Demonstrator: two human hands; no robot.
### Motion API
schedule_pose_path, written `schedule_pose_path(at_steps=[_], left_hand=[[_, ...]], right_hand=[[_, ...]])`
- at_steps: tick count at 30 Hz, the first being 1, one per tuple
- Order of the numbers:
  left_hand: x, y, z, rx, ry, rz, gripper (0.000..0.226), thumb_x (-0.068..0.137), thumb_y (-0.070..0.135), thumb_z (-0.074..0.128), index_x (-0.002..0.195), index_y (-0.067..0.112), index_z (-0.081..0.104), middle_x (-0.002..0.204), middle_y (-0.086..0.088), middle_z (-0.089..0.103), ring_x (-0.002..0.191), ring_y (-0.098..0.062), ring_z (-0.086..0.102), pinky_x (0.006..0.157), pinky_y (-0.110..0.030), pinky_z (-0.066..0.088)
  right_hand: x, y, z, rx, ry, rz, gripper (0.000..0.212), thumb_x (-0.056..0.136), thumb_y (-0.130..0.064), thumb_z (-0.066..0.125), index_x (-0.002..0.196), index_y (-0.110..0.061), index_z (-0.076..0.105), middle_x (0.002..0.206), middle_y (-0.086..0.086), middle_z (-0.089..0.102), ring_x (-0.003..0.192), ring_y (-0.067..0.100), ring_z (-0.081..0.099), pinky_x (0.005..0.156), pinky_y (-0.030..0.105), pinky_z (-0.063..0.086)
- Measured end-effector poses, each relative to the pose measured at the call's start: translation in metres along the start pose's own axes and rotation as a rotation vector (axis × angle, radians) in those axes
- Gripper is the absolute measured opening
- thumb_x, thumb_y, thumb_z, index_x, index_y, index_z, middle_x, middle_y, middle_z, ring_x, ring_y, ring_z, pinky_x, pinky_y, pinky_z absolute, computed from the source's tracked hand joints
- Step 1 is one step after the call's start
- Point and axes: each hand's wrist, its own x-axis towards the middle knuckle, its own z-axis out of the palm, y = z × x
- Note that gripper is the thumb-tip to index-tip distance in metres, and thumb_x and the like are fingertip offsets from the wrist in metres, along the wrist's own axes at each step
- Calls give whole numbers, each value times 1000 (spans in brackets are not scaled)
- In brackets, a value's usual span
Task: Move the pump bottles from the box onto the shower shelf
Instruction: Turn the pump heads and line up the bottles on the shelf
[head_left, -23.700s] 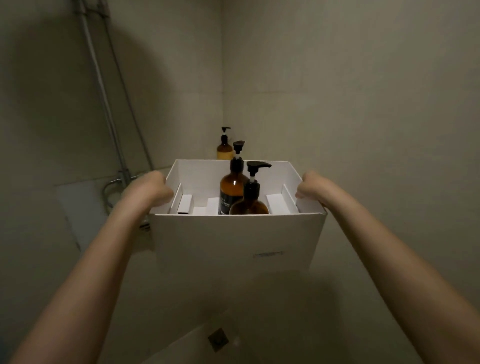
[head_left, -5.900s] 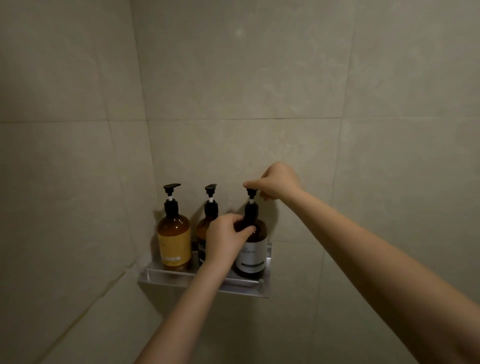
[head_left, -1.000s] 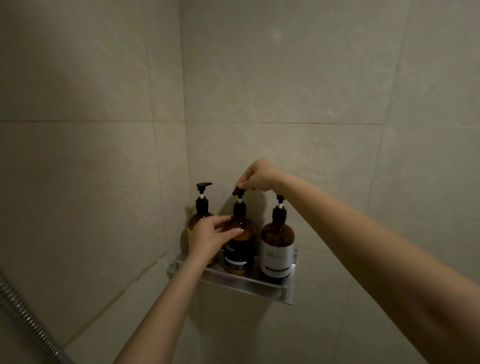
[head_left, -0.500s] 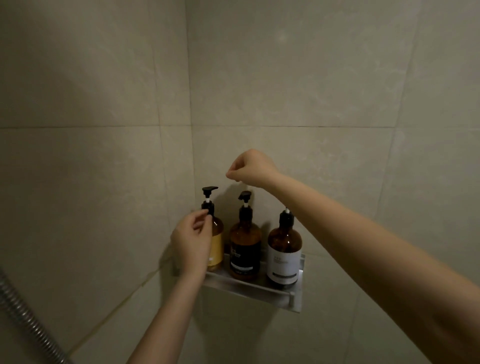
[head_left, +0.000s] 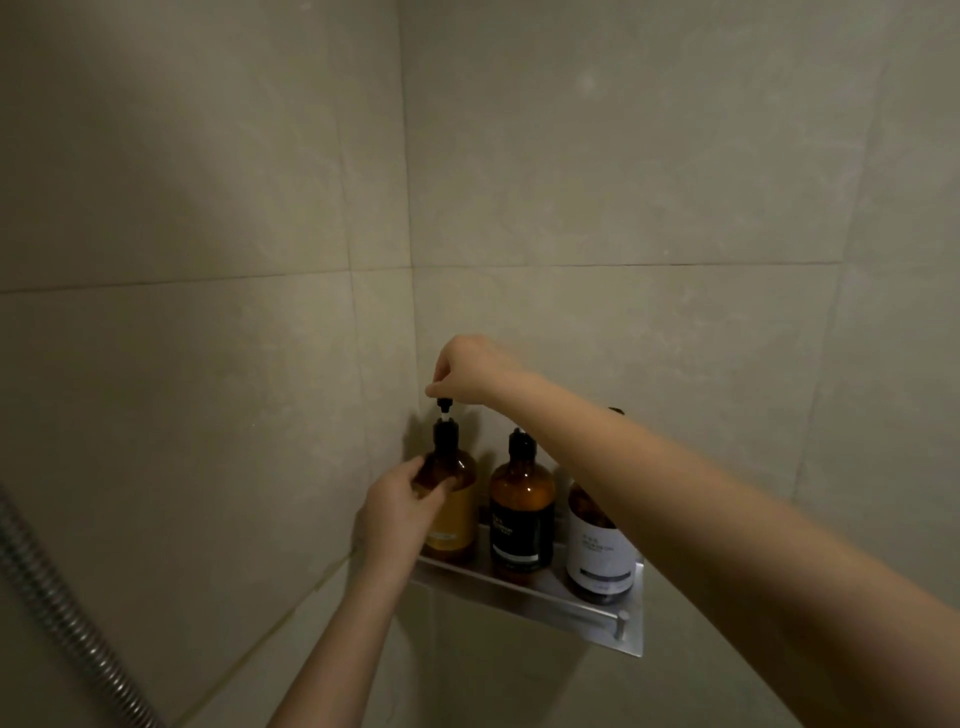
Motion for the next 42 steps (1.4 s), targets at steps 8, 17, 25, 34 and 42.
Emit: schedule_pose_path(at_steps=[8, 17, 25, 34, 42], left_hand=[[0, 1, 0, -36, -2, -9, 40, 74, 33, 72, 113, 23, 66, 83, 19, 62, 70, 10, 53, 56, -10, 38], [-1, -3, 0, -49, 2, -32, 48, 74, 37, 71, 119, 24, 62, 104, 6, 71, 80, 2, 59, 63, -13, 42], [-5, -2, 0, -80, -20, -60, 52, 75, 34, 72, 124, 22, 58, 112, 4, 69, 87, 0, 57, 70, -17, 43], [-1, -1, 0, -83, -5, -81, 52, 74, 31, 74, 122, 18, 60, 114, 0, 68, 86, -1, 54, 60, -7, 35], [-1, -1, 1, -83, -6, -87, 53, 73, 32, 74, 122, 18, 60, 113, 1, 69, 83, 1, 54, 59, -8, 35]], right_hand=[[5, 4, 1, 19, -22, 27, 30, 78, -31, 72, 97, -8, 72, 95, 6, 72, 87, 20, 67, 79, 36, 58], [5, 8, 2, 37, -76, -98, 24, 82, -11, 67, 105, -16, 71, 109, 5, 67, 93, 17, 61, 71, 23, 42], [9, 11, 0, 38, -4, 44, 31, 76, -34, 73, 91, -7, 69, 90, 7, 70, 83, 20, 66, 76, 33, 58], [7, 1, -5, -65, -162, -79, 26, 85, -4, 59, 109, -9, 67, 109, 6, 66, 91, 18, 58, 72, 24, 45], [7, 4, -3, 116, -107, -31, 27, 92, -24, 54, 113, -12, 64, 106, 5, 63, 84, 18, 56, 53, 20, 43]])
